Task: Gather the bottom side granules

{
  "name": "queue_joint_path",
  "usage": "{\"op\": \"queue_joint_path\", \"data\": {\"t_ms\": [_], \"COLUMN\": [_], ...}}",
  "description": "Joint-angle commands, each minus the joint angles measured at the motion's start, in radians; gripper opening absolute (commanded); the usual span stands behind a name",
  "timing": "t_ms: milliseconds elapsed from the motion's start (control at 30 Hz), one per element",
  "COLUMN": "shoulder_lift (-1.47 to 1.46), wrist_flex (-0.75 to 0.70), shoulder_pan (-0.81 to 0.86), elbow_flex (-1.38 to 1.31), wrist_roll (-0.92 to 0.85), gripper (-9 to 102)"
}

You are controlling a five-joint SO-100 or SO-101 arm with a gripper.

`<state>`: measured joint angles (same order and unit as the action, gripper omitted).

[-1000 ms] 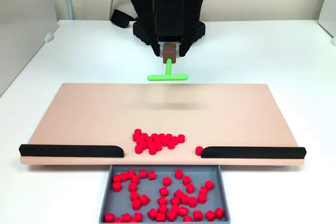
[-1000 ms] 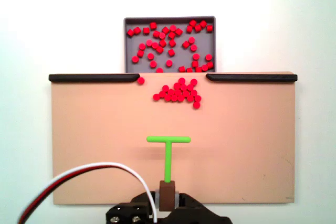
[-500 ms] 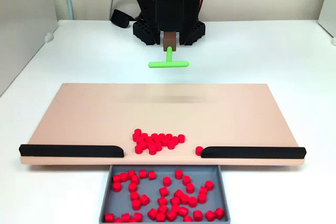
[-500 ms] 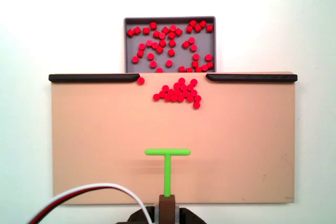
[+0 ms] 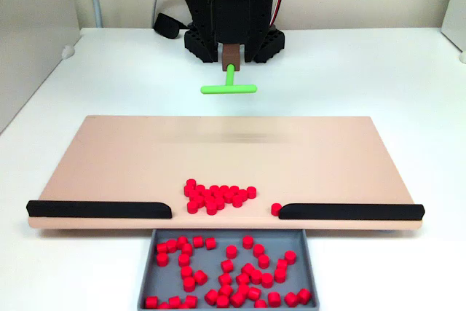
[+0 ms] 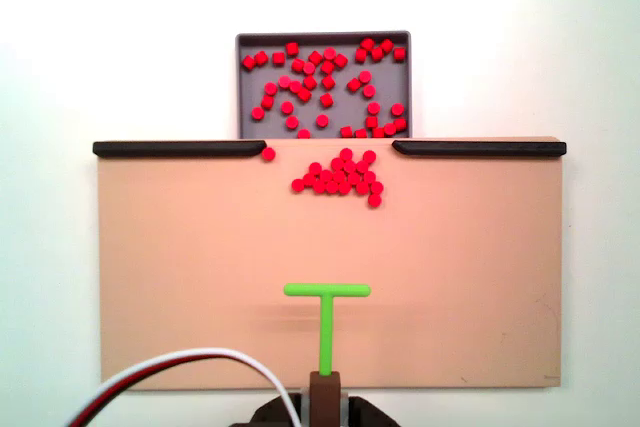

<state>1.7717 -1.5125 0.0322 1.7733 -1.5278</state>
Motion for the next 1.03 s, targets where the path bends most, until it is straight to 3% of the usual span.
{"op": "queue_joint_path", "data": {"t_ms": [0, 1000], "shoulder_lift": [0.025, 0.04], "wrist_flex": [0.0, 0.0], "shoulder_pan": [0.005, -0.012], "elbow_flex": [-0.011, -0.026], "wrist_roll": [-0.009, -0.04], "gripper": [0, 0]}}
